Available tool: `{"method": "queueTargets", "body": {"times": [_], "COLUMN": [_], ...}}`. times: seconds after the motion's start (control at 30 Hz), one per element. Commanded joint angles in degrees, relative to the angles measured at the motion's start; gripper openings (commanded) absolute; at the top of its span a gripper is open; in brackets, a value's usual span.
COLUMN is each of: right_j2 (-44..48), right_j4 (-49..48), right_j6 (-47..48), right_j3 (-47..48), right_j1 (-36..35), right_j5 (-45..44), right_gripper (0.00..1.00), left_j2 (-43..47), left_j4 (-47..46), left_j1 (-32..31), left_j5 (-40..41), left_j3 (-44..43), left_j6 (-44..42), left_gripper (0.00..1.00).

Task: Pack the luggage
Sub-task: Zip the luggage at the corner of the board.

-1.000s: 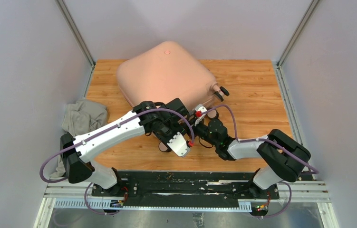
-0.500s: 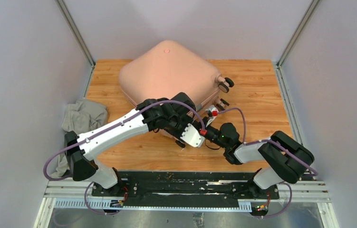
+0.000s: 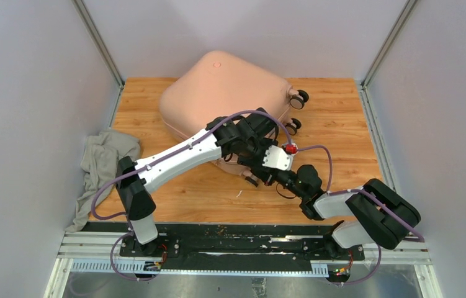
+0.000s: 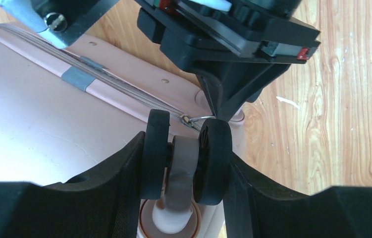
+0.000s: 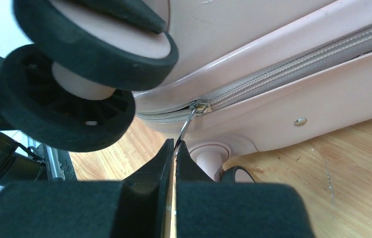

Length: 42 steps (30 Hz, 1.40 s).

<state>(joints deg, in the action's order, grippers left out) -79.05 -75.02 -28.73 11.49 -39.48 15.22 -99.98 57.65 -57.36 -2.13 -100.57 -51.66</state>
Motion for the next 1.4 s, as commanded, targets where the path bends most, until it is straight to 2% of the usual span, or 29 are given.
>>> {"method": "queueTargets", "body": {"times": [0.0, 0.1, 0.2, 0.27, 0.33, 0.4, 0.43, 0.5, 0.53, 0.6, 0.67, 0.7, 0.83, 1.07, 1.17, 1.3, 1.37], "right_j2": [1.38, 0.64, -0.67, -2.32, -4.62, -2.87, -0.61, 4.3, 6.37, 7.81, 5.65, 3.83, -4.12, -17.44, -20.55, -23.79, -25.02], "right_j4": [-5.19, -2.9, -7.55, -7.29, -11.65, -13.69, -11.4, -2.69, 3.39, 13.3, 15.73, 15.75, 10.43, -2.37, -0.79, 10.5, 13.22], "right_j6": [-0.7, -0.5, -1.58, -2.24, -2.86, -5.76, -6.79, -6.97, -5.91, -2.44, -0.93, -0.38, -0.67, -9.85, -12.74, -12.06, -11.74], "right_j3": [0.47, 2.47, 1.18, 2.0, 1.58, -0.91, -1.61, -1.68, -0.39, 3.83, 7.94, 9.37, 13.12, 14.38, 18.41, 28.34, 32.23], "right_j1": [-1.03, -1.03, -1.01, -1.07, -0.72, 4.41, 8.49, 15.47, 17.92, 20.23, 21.48, 22.17, 23.99, 28.81, 30.14, 29.02, 27.55], "right_j5": [8.44, 9.93, 8.31, 9.58, 9.97, 9.05, 9.45, 9.8, 10.38, 12.55, 17.07, 19.93, 31.46, 29.5, 25.62, 24.27, 24.89], "right_gripper": [0.0, 0.0, 0.0, 0.0, 0.0, 0.0, 0.04, 0.27, 0.35, 0.46, 0.61, 0.65, 0.67, 0.68, 0.59, 0.49, 0.48], "left_j2": [1.24, 0.56, -0.32, 0.04, 0.52, 0.96, 1.5, 2.98, 3.56, 4.36, 4.63, 4.68, 4.92, 9.45, 11.02, 12.32, 12.98], "left_j4": [-14.6, -14.84, -15.95, -18.34, -19.92, -19.57, -19.43, -19.5, -19.48, -19.49, -19.4, -19.37, -18.7, -17.12, -16.13, -15.18, -15.06], "left_j1": [4.05, 4.92, 6.41, 6.71, 6.74, 6.74, 6.74, 6.74, 6.74, 6.74, 6.74, 6.74, 6.74, 6.74, 6.74, 6.53, 6.03], "left_j5": [5.35, 5.37, 6.16, 7.56, 7.51, 6.54, 6.39, 5.55, 4.98, 4.21, 3.66, 3.3, 2.49, -0.46, -0.81, -1.92, -3.0], "left_j3": [-6.25, -8.07, -10.49, -10.2, -9.64, -9.32, -8.52, -6.35, -5.23, -3.48, -2.41, -2.02, -1.26, 3.52, 5.2, 5.5, 5.27], "left_j6": [10.07, 14.11, 19.25, 20.65, 21.13, 21.33, 21.21, 20.59, 20.28, 20.29, 20.81, 21.22, 22.42, 23.92, 24.91, 29.15, 32.04], "left_gripper": [0.0, 0.0, 0.0, 0.0, 0.0, 0.0, 0.0, 0.0, 0.0, 0.0, 0.0, 0.0, 0.0, 0.0, 0.0, 0.0, 0.0]}}
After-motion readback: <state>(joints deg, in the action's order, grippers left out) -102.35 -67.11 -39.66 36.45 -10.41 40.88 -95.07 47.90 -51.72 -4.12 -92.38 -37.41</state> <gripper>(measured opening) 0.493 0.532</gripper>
